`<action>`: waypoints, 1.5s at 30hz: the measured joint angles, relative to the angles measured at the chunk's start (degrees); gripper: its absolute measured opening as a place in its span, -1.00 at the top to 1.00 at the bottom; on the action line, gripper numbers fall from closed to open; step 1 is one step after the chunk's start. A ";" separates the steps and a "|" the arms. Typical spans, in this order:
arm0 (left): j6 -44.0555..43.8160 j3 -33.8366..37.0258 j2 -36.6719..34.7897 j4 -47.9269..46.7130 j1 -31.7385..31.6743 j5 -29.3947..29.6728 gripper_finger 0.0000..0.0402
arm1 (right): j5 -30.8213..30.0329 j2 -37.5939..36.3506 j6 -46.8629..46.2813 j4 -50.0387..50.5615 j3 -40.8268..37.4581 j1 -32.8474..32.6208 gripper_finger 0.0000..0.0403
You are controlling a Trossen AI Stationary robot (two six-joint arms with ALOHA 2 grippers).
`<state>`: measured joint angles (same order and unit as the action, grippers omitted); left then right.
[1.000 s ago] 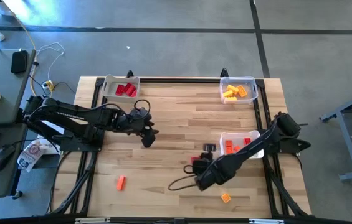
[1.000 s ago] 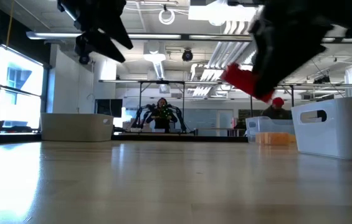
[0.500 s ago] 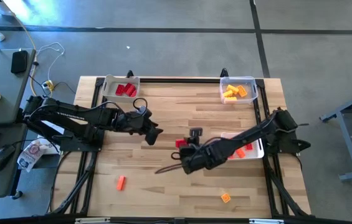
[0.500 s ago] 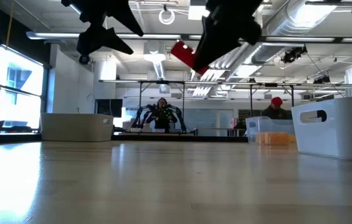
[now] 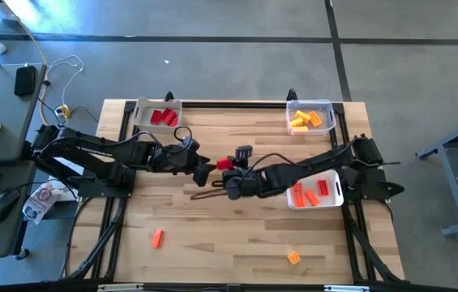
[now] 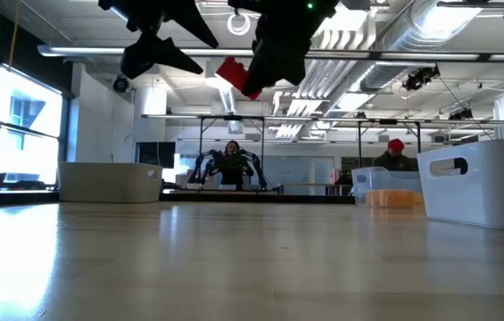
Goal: Sort & place blocks by color
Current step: Put the red game piece into the gray bin
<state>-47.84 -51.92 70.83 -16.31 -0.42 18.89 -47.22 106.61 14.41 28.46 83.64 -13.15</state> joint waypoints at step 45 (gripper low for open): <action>9.47 -0.11 1.51 5.46 -6.36 1.50 0.04 | 1.30 0.02 5.26 -14.81 -0.13 4.91 0.46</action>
<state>-38.37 -52.03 72.34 -10.84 -6.78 20.39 -45.92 106.63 19.66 13.65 83.50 -8.24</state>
